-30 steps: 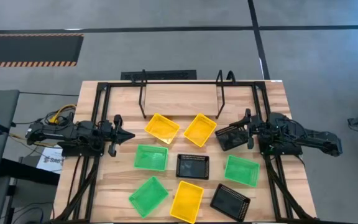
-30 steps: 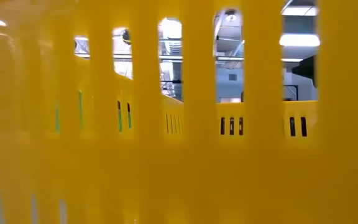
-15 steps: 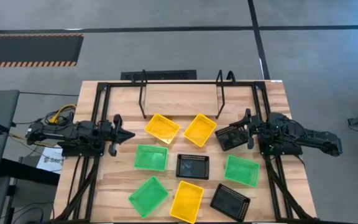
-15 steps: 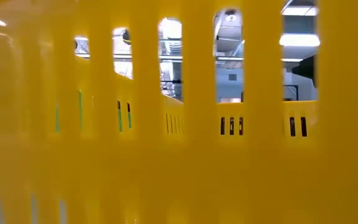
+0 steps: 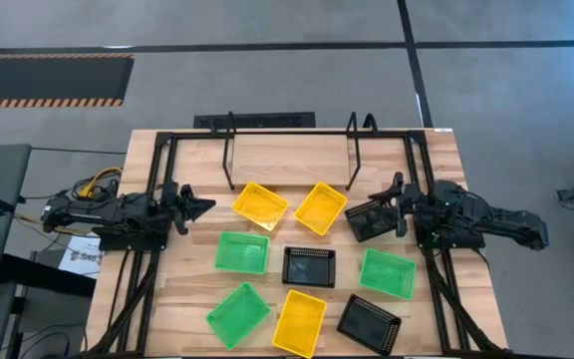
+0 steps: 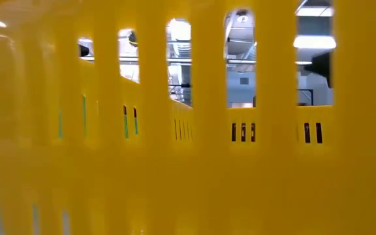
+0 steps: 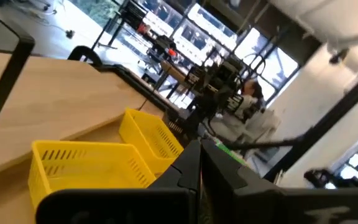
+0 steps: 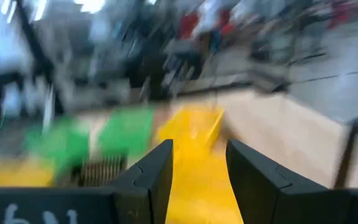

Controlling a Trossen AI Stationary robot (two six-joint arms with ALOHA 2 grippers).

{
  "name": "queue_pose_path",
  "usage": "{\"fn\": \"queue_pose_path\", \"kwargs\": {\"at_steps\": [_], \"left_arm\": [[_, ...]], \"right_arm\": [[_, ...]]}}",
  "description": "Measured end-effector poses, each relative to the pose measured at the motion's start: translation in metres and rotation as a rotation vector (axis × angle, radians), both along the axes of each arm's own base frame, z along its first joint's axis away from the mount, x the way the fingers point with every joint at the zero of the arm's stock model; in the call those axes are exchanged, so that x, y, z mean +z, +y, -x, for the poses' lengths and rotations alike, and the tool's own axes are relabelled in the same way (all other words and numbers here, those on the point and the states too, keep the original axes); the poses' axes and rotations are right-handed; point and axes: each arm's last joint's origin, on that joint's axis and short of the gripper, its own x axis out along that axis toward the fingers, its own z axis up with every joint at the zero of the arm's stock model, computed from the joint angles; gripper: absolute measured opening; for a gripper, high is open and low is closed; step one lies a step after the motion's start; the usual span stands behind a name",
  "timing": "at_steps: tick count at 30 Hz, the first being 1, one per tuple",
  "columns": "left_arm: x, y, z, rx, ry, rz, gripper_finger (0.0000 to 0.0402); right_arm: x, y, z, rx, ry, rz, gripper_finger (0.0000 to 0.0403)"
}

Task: Stack baskets on shelf by color
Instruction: Put the top black bin on the shelf

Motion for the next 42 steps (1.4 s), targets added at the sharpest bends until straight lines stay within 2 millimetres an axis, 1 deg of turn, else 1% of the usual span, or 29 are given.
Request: {"fn": "queue_pose_path", "kwargs": {"at_steps": [2,5,7,10,13,15,24,29,32,33,35,37,39,40,42], "left_arm": [[0.003,0.001,0.000,0.017,-0.037,0.030,0.0000],[0.006,0.001,0.001,0.035,-0.068,0.042,0.0000],[0.006,0.001,0.001,0.044,-0.072,0.043,0.0000],[0.006,0.002,0.001,0.048,-0.073,0.043,0.0000],[0.006,0.002,0.001,0.048,-0.071,0.042,0.0000],[0.006,0.001,0.001,0.048,-0.067,0.041,0.0000],[0.001,0.001,0.000,0.043,-0.015,0.032,0.0000],[-0.002,0.001,0.000,0.043,0.014,0.029,0.0000],[-0.002,0.001,0.000,0.043,0.013,0.032,0.0000],[-0.002,0.001,0.000,0.043,0.014,0.032,0.0000],[-0.002,0.001,0.000,0.043,0.014,0.032,0.0000],[-0.002,0.001,0.000,0.044,0.015,0.033,0.0000],[-0.002,0.001,0.000,0.044,0.015,0.033,0.0000],[-0.002,0.001,0.000,0.044,0.015,0.033,0.0000],[-0.002,0.001,0.000,0.044,0.015,0.034,0.0000]], "right_arm": [[0.007,-0.003,0.001,-0.096,-0.100,-0.106,0.0169],[0.017,-0.006,0.004,-0.178,-0.261,-0.293,0.0167],[0.021,-0.007,0.006,-0.234,-0.332,-0.360,0.0167],[0.023,-0.009,0.007,-0.303,-0.385,-0.406,0.0167],[0.021,-0.012,0.008,-0.401,-0.396,-0.421,0.0170],[0.020,-0.013,0.009,-0.427,-0.390,-0.426,0.0170],[0.019,-0.013,0.008,-0.432,-0.378,-0.423,0.0167],[0.016,-0.013,0.008,-0.432,-0.364,-0.472,0.0167],[0.017,-0.013,0.007,-0.420,-0.346,-0.435,0.0166],[0.017,-0.012,0.006,-0.401,-0.335,-0.411,0.0161],[0.020,-0.011,0.007,-0.361,-0.338,-0.372,0.0133],[0.026,-0.010,0.008,-0.335,-0.346,-0.365,0.0083],[0.036,-0.009,0.011,-0.329,-0.339,-0.351,0.0028],[0.043,-0.008,0.014,-0.330,-0.320,-0.342,0.0015],[0.055,-0.006,0.019,-0.335,-0.250,-0.362,0.0019]]}}
